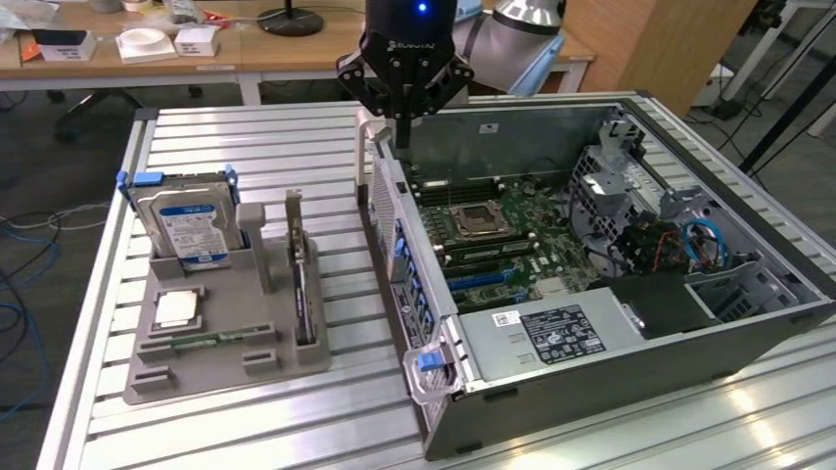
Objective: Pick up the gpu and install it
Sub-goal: 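Reach for the gpu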
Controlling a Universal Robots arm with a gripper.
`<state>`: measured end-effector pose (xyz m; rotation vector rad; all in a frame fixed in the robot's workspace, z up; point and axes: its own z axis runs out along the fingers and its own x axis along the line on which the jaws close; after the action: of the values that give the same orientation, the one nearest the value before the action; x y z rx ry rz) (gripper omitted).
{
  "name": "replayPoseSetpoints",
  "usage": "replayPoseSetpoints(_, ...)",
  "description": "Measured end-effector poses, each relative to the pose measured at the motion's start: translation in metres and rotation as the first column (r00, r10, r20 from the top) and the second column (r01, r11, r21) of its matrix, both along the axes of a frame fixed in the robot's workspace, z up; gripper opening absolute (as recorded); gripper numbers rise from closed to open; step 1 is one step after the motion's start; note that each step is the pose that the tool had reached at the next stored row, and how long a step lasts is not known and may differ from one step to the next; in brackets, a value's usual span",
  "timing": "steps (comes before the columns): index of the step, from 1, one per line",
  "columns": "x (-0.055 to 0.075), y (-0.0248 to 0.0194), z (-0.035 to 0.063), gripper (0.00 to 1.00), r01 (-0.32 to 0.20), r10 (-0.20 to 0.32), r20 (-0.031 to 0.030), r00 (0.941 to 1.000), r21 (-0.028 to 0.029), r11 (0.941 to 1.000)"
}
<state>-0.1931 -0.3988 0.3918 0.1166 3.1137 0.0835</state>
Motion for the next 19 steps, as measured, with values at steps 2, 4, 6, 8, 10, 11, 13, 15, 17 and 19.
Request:
replayPoseSetpoints(2,-0.0010,0.0000,0.0000,0.11,0.000,0.000,0.0000,1.0000,0.0000,1.0000)
replayPoseSetpoints(4,-0.0023,0.0000,-0.0001,0.11,0.000,0.000,0.0000,1.0000,0.0000,1.0000)
replayPoseSetpoints(6,-0.0030,0.0000,-0.0001,0.11,0.000,0.000,0.0000,1.0000,0.0000,1.0000)
replayPoseSetpoints(8,-0.0040,0.0000,-0.0001,0.11,0.000,0.000,0.0000,1.0000,0.0000,1.0000)
replayPoseSetpoints(10,-0.0044,0.0000,-0.0001,0.11,0.000,0.000,0.0000,1.0000,0.0000,1.0000)
replayPoseSetpoints(11,-0.0045,0.0000,-0.0001,0.11,0.000,0.000,0.0000,1.0000,0.0000,1.0000)
replayPoseSetpoints(13,-0.0049,0.0000,-0.0001,0.11,0.000,0.000,0.0000,1.0000,0.0000,1.0000)
replayPoseSetpoints(15,-0.0052,0.0000,-0.0001,0.11,0.000,0.000,0.0000,1.0000,0.0000,1.0000)
replayPoseSetpoints(17,-0.0054,0.0000,-0.0001,0.11,0.000,0.000,0.0000,1.0000,0.0000,1.0000)
replayPoseSetpoints(19,-0.0062,0.0000,-0.0001,0.11,0.000,0.000,0.0000,1.0000,0.0000,1.0000)
